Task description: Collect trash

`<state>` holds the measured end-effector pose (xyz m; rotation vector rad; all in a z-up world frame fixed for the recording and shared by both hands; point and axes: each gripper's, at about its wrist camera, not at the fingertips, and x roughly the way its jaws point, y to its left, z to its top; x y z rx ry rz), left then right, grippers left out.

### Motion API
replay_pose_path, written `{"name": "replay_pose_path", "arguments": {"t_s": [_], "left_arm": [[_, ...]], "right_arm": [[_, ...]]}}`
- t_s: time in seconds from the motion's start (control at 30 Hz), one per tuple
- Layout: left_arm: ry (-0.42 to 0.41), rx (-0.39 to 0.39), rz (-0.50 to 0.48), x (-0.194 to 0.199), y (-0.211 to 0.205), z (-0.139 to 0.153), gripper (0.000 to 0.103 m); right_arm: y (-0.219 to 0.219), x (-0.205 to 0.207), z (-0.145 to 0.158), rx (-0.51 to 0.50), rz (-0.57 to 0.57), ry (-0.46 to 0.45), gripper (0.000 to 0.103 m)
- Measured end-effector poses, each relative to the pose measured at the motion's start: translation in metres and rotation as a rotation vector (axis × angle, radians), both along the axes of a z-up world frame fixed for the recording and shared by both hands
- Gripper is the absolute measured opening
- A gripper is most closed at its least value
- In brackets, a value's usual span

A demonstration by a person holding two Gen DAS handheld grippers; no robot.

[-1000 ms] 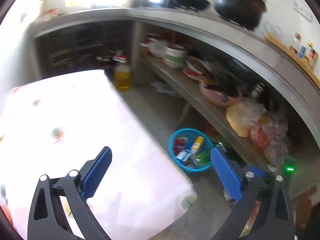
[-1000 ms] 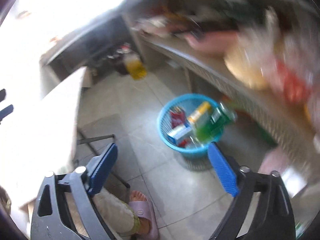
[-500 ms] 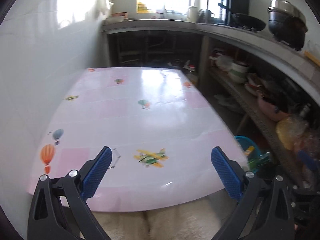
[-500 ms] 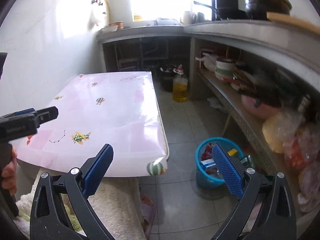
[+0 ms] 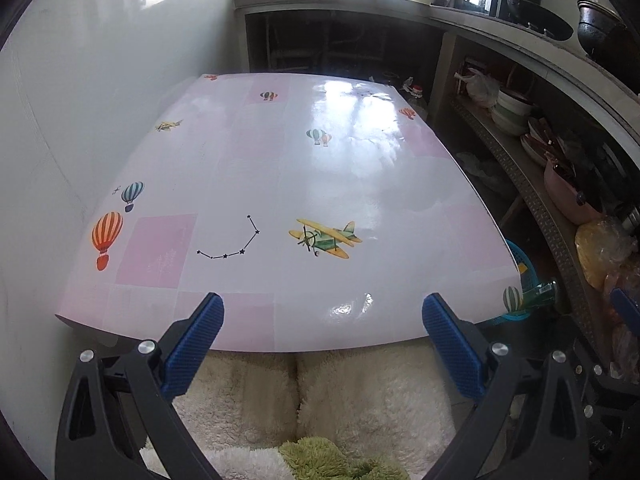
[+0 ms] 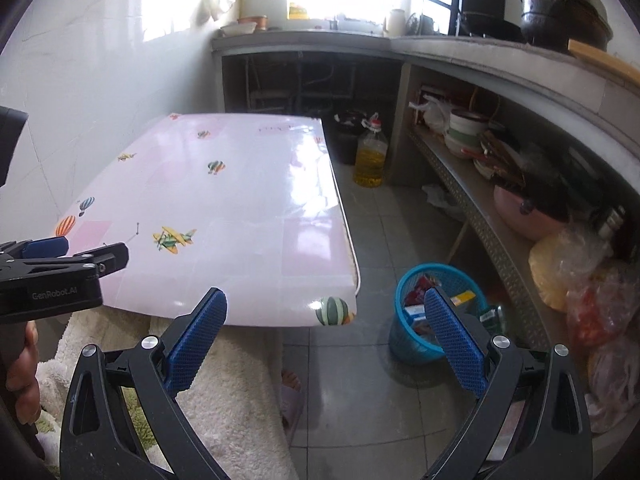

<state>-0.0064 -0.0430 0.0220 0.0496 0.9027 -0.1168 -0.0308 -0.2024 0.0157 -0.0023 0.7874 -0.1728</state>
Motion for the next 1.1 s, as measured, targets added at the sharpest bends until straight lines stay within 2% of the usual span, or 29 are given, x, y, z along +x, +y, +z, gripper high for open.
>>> {"name": "replay_pose_path", "arguments": {"t_s": [0.23, 0.57, 1.1], "left_arm": [[0.034, 0.029, -0.018, 0.001, -0.003, -0.004, 0.097], [0.071, 0.069, -0.044, 0.003, -0.011, -0.010, 0.097], [0.055, 0.129, -0.073, 0.003, -0.021, -0.011, 0.097]], "right_arm": [[-0.005, -0.001, -0.009, 0.012, -0.007, 0.060, 0.095], [-0.015, -0.002, -0.013, 0.061, -0.020, 0.078, 0.095], [-0.031, -0.002, -0.016, 0.093, -0.037, 0.087, 0.095]]}}
